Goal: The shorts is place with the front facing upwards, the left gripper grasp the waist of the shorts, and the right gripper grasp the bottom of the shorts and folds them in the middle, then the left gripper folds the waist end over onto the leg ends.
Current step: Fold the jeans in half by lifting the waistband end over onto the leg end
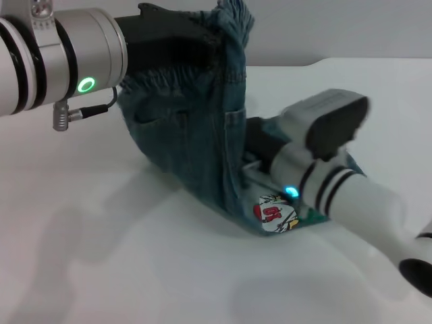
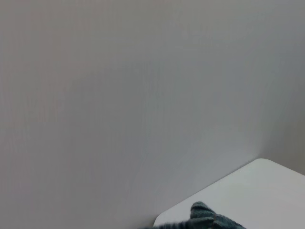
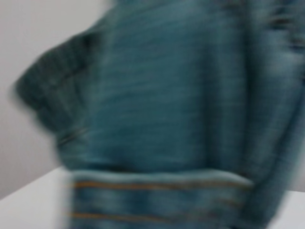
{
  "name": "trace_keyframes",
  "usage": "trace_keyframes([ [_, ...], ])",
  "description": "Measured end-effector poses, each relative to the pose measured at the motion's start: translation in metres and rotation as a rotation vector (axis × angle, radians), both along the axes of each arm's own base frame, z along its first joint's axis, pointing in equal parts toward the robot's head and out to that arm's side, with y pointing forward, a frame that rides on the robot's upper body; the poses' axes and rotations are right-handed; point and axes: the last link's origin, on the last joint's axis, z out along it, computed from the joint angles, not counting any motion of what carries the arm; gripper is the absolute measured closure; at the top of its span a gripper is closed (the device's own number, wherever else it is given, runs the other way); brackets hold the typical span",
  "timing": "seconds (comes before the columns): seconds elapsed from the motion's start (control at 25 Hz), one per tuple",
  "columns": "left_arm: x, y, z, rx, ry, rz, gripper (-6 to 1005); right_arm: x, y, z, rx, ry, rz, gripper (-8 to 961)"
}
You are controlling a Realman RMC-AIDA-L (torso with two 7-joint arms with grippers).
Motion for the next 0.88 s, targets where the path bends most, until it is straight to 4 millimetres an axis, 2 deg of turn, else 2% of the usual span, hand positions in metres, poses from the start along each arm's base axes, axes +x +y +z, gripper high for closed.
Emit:
trace_keyframes([
  [0.2,-0.002,0.0,0.0,0.0,0.001,0.007,893,0.033,0.003,0.021,0.083,0.012,-0.085,954],
  [0.4,-0.003,0.0,0.0,0.002,0.001,0.008,893,0.049,0.0,0.026,0.11,0.002,-0.132,954],
  [0.6,-0.003,0.001,0.001,0.004,0.001,0.008,893,0.051,-0.009,0.016,0.061,-0.015,-0.161,954],
  [0.88,-0.001,0.002,0.001,0.007,0.0,0.003,893,0.034,-0.017,-0.002,-0.013,-0.037,-0.117,954],
])
